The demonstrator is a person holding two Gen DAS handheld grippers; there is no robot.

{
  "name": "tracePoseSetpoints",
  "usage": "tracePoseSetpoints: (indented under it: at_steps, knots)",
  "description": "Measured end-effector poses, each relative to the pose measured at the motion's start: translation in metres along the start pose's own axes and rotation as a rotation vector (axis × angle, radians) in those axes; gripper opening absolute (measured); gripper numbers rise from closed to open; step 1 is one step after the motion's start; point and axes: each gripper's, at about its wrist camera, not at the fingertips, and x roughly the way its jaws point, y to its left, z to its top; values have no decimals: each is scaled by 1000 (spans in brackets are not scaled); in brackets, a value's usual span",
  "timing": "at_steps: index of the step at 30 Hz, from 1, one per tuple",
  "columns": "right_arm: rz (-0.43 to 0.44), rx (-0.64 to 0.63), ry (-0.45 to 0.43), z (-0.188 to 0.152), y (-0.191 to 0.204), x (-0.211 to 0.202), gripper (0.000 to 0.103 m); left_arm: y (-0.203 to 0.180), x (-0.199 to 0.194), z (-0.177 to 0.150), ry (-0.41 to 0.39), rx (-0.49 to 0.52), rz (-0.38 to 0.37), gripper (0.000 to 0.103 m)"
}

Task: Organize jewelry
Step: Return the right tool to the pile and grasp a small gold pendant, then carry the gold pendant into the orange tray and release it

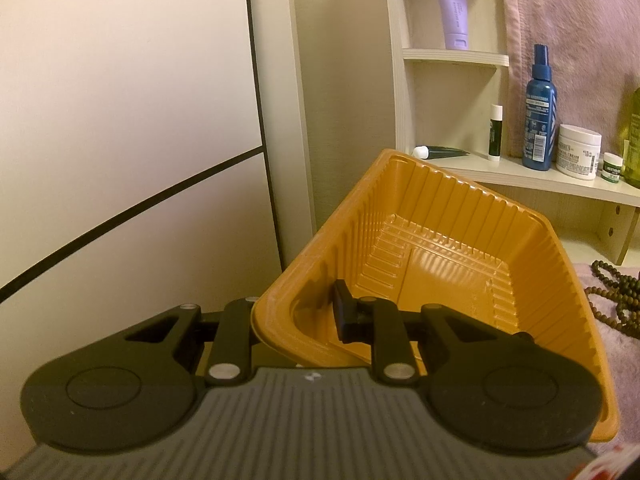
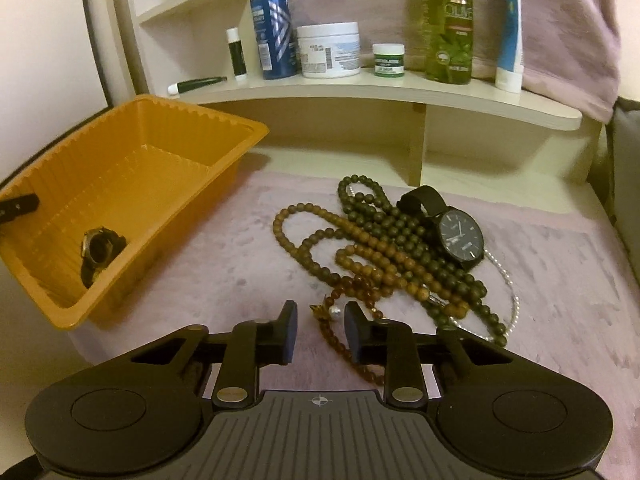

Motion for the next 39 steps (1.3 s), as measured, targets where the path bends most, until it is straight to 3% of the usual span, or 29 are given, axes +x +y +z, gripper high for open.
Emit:
tracePoseSetpoints:
  at_steps: [4,5,17,21,29,39]
  knots:
    - [-19,-18,3,0,2,5,23,0,0,0,0,0,0,20]
    - [-26,-22,4,-1,2,6,18,0,0,0,0,0,0,20]
    - [-1,-14,-79,8,4,-16,17,0,0,0,0,1,1,20]
    - [67,-11,-121,22,16,-24,17,0,0,0,0,1,0,20]
    - [309,-25,-116,49,58,-9,17,1,0,1,3,7,-6,20]
    - [365,-96,-64,64,103,25,17,0,1,2,5,10,-11,20]
